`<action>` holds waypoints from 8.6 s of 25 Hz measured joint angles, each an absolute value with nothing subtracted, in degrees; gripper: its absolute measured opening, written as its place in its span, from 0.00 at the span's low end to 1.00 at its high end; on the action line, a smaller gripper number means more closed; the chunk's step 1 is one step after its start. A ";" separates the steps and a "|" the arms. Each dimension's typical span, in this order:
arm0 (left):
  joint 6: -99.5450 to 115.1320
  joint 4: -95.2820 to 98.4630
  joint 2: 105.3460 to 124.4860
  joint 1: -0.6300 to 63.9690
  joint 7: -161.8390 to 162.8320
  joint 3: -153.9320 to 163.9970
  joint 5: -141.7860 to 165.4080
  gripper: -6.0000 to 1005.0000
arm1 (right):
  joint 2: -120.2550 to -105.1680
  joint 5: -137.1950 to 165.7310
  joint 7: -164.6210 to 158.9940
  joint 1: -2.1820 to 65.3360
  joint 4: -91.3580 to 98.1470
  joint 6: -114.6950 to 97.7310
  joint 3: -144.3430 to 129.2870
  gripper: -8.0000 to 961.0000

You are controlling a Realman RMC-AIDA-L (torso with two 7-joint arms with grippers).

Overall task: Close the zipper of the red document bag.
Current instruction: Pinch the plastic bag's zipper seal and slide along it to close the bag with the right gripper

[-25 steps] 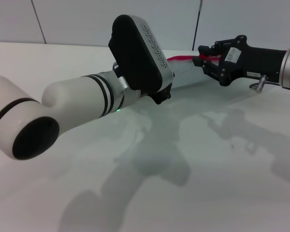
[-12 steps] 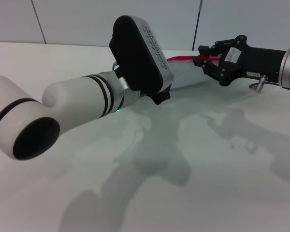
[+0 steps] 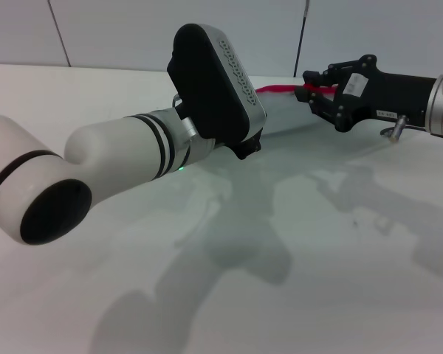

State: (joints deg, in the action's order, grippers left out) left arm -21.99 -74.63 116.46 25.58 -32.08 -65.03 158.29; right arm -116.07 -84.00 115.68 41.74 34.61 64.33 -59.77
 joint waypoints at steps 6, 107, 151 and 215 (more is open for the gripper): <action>-21.90 -74.66 116.45 25.54 -32.08 -65.10 158.29 0.06 | -116.02 -83.93 115.94 41.75 34.46 64.33 -59.77 0.21; -22.32 -76.44 116.36 24.61 -32.87 -65.01 159.87 0.06 | -116.46 -84.21 116.19 40.62 36.79 60.67 -62.74 0.29; -22.43 -76.37 116.37 24.25 -33.49 -65.12 159.87 0.06 | -116.37 -84.70 116.03 40.66 37.17 61.33 -64.47 0.24; -22.45 -78.16 116.33 22.18 -34.30 -65.58 159.87 0.06 | -116.11 -84.27 116.19 39.58 36.74 56.03 -63.93 0.09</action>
